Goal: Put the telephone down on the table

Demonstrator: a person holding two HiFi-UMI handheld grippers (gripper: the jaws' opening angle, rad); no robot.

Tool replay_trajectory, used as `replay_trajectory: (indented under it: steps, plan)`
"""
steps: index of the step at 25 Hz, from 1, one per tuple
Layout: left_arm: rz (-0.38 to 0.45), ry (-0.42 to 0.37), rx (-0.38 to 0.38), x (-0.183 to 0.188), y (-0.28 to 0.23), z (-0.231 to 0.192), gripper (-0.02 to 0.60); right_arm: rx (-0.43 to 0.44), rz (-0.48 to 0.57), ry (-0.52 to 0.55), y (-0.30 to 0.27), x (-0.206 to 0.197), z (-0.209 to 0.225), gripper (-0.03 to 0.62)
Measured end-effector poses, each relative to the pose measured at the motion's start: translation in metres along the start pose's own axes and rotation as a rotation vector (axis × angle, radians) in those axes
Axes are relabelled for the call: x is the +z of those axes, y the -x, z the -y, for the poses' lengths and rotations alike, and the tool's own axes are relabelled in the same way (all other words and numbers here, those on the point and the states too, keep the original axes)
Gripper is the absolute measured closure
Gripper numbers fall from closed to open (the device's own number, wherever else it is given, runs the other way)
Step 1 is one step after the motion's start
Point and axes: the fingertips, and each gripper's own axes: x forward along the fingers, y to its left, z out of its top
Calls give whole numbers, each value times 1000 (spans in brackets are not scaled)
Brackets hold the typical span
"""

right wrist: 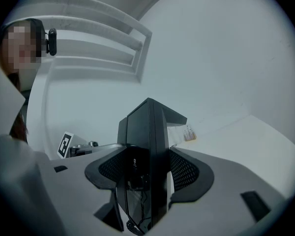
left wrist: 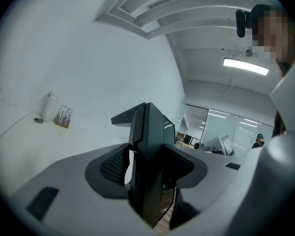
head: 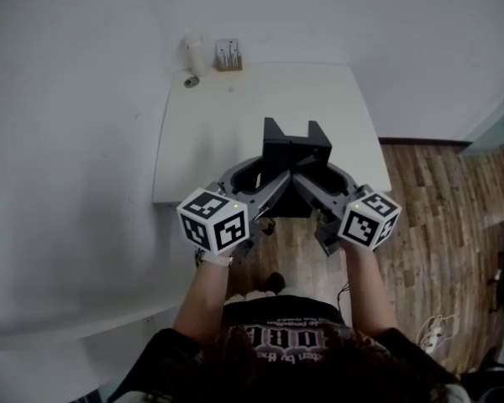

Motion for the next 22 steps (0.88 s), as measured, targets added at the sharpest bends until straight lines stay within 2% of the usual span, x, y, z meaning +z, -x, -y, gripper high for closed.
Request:
replay_trajectory:
  steps: [12,22]
  plan:
    - [-6,16,44,21,-56,-62,367,32,-37,-22,-55,23,65,307]
    - [-40,16,11,51,-108,-140,367,-3,-51,-34,-127,48,125,309]
